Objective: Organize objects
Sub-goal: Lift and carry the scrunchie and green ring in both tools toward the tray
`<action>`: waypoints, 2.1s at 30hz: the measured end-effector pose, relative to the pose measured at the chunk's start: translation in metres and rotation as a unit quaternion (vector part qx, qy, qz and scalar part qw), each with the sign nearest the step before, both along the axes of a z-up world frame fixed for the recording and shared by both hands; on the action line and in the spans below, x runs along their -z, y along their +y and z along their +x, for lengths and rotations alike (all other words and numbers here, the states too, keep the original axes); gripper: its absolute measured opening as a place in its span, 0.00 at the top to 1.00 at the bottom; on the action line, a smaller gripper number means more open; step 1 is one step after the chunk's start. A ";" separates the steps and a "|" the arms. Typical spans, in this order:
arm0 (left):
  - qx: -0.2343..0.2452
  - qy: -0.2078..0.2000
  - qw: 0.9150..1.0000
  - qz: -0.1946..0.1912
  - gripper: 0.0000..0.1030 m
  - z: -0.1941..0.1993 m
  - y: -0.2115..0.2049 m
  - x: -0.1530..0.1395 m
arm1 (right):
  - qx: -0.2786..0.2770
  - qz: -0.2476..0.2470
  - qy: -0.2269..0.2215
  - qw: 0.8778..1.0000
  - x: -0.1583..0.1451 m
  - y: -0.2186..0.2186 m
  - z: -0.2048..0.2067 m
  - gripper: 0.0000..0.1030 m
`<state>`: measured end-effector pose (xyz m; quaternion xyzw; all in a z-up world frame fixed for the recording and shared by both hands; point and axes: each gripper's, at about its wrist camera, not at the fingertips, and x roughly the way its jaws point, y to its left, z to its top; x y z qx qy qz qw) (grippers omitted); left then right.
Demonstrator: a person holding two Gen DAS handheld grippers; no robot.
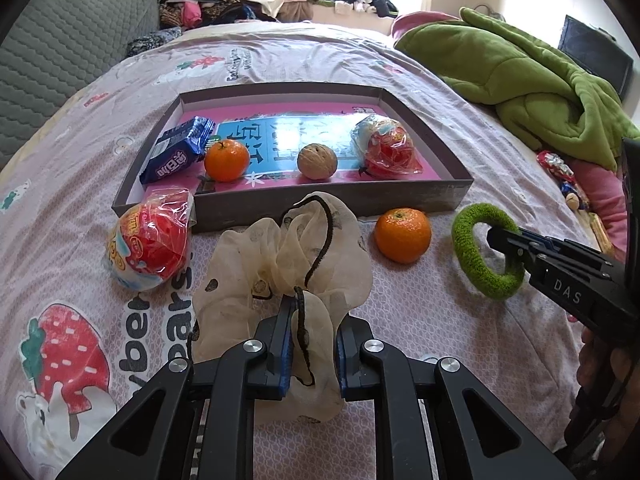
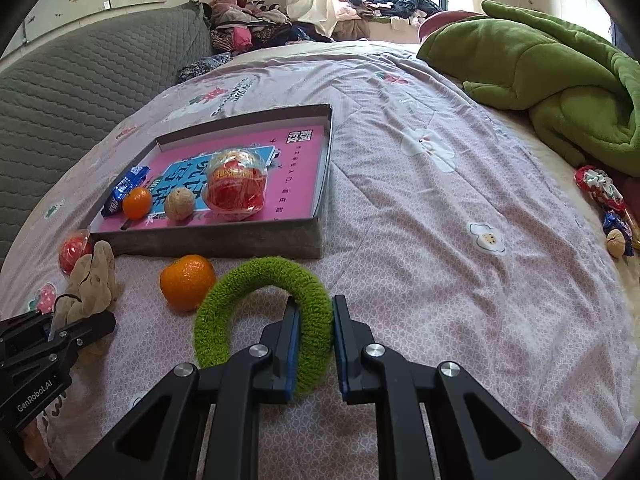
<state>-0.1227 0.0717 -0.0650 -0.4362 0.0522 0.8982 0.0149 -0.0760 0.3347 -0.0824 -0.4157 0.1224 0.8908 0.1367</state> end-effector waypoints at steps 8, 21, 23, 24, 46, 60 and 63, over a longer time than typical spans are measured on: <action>-0.001 0.010 1.000 -0.005 0.84 0.009 0.004 -0.008 | -0.016 -0.002 0.013 1.000 -0.008 -0.008 0.003 0.85; -0.004 0.045 0.999 -0.017 0.84 0.024 0.009 -0.034 | -0.055 0.009 0.063 0.996 -0.034 -0.033 0.012 0.85; -0.005 0.055 0.998 -0.020 0.84 0.026 0.009 -0.041 | -0.059 0.011 0.076 0.995 -0.040 -0.036 0.014 0.85; -0.005 0.058 0.998 -0.021 0.84 0.028 0.008 -0.043 | -0.060 0.012 0.081 0.995 -0.043 -0.038 0.015 0.85; -0.025 0.113 0.993 -0.024 0.84 0.016 -0.012 -0.092 | -0.068 0.030 0.149 0.986 -0.089 -0.047 0.015 0.85; -0.045 0.127 0.990 -0.033 0.84 -0.013 -0.032 -0.102 | -0.077 0.041 0.168 0.982 -0.115 -0.040 -0.018 0.85; -0.047 0.125 0.990 -0.033 0.84 -0.022 -0.034 -0.100 | -0.076 0.043 0.169 0.982 -0.116 -0.038 -0.027 0.85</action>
